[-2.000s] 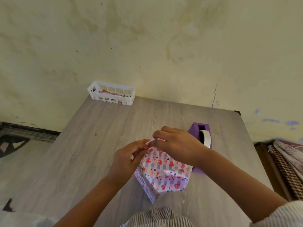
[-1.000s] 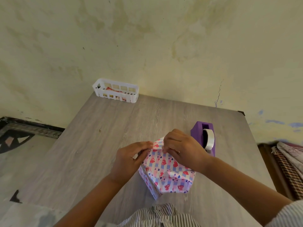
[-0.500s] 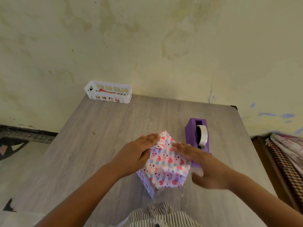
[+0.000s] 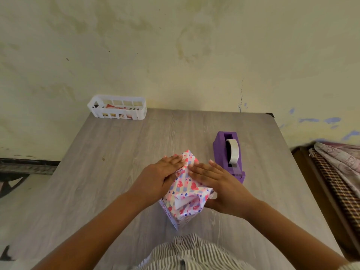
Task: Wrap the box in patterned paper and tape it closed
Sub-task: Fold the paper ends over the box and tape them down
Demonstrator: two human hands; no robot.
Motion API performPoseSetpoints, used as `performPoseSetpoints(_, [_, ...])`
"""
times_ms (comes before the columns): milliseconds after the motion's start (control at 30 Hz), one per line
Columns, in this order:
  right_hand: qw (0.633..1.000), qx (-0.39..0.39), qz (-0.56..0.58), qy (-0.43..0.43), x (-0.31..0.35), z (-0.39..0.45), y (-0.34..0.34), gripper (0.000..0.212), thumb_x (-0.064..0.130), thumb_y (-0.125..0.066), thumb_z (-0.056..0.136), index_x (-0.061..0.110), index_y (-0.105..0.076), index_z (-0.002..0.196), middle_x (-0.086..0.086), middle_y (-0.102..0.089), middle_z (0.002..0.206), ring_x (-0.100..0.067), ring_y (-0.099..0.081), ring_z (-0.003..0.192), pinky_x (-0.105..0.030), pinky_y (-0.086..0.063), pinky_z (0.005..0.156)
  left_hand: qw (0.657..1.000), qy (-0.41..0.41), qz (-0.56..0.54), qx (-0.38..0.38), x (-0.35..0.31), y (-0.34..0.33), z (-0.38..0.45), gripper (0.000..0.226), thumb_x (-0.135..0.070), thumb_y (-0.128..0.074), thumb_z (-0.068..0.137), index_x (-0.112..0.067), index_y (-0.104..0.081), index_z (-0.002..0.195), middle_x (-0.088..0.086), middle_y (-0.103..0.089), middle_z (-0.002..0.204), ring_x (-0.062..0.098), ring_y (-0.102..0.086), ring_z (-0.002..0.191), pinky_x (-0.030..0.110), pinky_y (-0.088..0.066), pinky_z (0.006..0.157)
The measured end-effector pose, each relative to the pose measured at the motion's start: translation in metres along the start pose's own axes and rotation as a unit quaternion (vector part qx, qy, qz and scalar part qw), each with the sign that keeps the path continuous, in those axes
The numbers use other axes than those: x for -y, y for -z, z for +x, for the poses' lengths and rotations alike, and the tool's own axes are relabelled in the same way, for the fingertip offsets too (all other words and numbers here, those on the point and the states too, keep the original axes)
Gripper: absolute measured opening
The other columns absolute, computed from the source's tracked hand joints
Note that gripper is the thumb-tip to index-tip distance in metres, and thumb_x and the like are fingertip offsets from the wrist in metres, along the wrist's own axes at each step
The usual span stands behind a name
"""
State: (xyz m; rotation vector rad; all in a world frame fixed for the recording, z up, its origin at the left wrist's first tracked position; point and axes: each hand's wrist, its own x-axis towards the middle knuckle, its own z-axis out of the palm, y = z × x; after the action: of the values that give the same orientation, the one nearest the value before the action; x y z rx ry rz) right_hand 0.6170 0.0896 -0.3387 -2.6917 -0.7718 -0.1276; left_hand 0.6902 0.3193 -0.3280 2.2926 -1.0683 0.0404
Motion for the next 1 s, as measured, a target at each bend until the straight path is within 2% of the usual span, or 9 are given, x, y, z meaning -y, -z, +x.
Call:
performPoseSetpoints(100, [1.0,-0.004,-0.01,-0.002,0.0,0.001,-0.001,0.074,0.06,-0.05,0.083,0.024,-0.033,0.145,0.009,-0.031,0.152,-0.006,-0.021,0.143,-0.04,-0.013,0.116,0.999,-0.012,0.036,0.03,-0.001,0.0,-0.002,0.056,-0.045,-0.024,0.099,-0.009,-0.051,0.133,-0.003,-0.038,0.14,0.008,-0.032,0.132,0.015,-0.01,0.113])
performPoseSetpoints(233, [1.0,-0.009,0.013,-0.016,0.001,0.001,0.001,0.076,0.058,-0.059,0.08,0.026,-0.032,0.144,0.008,-0.035,0.151,-0.007,-0.025,0.142,-0.043,-0.017,0.116,0.993,-0.031,0.091,0.064,-0.003,0.001,-0.008,0.06,-0.044,-0.012,0.1,-0.008,-0.038,0.14,0.0,-0.034,0.146,0.009,-0.025,0.137,0.023,-0.006,0.114])
performPoseSetpoints(367, [0.997,-0.013,0.071,-0.031,0.006,0.005,0.005,0.088,0.057,-0.069,0.075,0.03,-0.023,0.146,0.008,-0.031,0.152,-0.009,-0.028,0.14,-0.043,-0.028,0.113,0.989,-0.048,0.105,0.095,0.0,0.002,-0.013,0.06,-0.05,-0.004,0.099,-0.016,-0.016,0.146,-0.003,-0.015,0.154,0.005,-0.002,0.143,0.032,0.003,0.116])
performPoseSetpoints(467, [1.0,0.014,0.014,0.002,0.004,0.011,0.008,0.087,0.061,-0.067,0.075,0.031,-0.027,0.145,0.009,-0.029,0.153,-0.014,-0.032,0.138,-0.037,-0.03,0.107,0.984,-0.037,0.131,0.112,-0.002,0.003,-0.017,0.064,-0.055,0.003,0.095,-0.021,-0.006,0.149,-0.006,-0.002,0.157,0.007,0.011,0.144,0.042,0.011,0.115])
performPoseSetpoints(567, [0.999,0.026,-0.031,0.018,0.003,0.013,0.012,0.081,0.063,-0.065,0.074,0.033,-0.033,0.143,0.01,-0.032,0.15,-0.016,-0.033,0.136,-0.037,-0.031,0.101,0.986,-0.047,0.142,0.076,-0.004,0.001,-0.02,0.064,-0.054,-0.001,0.097,-0.018,-0.009,0.149,-0.003,-0.006,0.158,0.014,0.006,0.145,0.047,0.004,0.114])
performPoseSetpoints(633, [0.999,0.019,-0.039,0.021,0.004,0.012,0.014,0.077,0.065,-0.061,0.075,0.034,-0.035,0.141,0.011,-0.035,0.149,-0.015,-0.034,0.135,-0.041,-0.036,0.099,0.996,-0.031,0.074,0.039,-0.006,0.0,-0.025,0.069,-0.059,-0.007,0.096,-0.015,-0.014,0.149,-0.001,-0.01,0.158,0.018,0.0,0.146,0.046,-0.002,0.114])
performPoseSetpoints(733, [0.999,0.016,-0.047,0.02,0.003,0.012,0.016,0.074,0.067,-0.058,0.076,0.035,-0.037,0.139,0.012,-0.038,0.147,-0.014,-0.036,0.135,-0.048,-0.039,0.095,1.0,0.015,-0.024,-0.006,-0.009,0.001,-0.04,0.09,-0.074,-0.02,0.086,-0.012,-0.011,0.15,-0.004,-0.007,0.159,0.02,-0.001,0.146,0.04,-0.002,0.117])
performPoseSetpoints(867, [0.998,0.017,-0.063,0.019,0.007,0.012,0.016,0.073,0.067,-0.057,0.076,0.033,-0.039,0.138,0.012,-0.041,0.145,-0.014,-0.037,0.134,-0.047,-0.039,0.095,0.997,-0.007,0.058,0.041,-0.003,0.0,-0.056,0.12,-0.089,-0.037,0.067,-0.005,-0.011,0.149,0.004,-0.006,0.159,0.025,-0.003,0.146,0.043,-0.005,0.116])
performPoseSetpoints(1000, [0.997,-0.012,-0.07,-0.011,0.014,0.007,0.012,0.074,0.07,-0.056,0.074,0.03,-0.043,0.135,0.009,-0.046,0.142,-0.016,-0.043,0.13,-0.048,-0.042,0.091,0.991,-0.012,0.127,0.043,0.0,0.002,-0.047,0.117,-0.084,-0.053,0.063,-0.01,-0.02,0.148,0.004,-0.021,0.156,0.018,-0.011,0.145,0.044,-0.011,0.114])
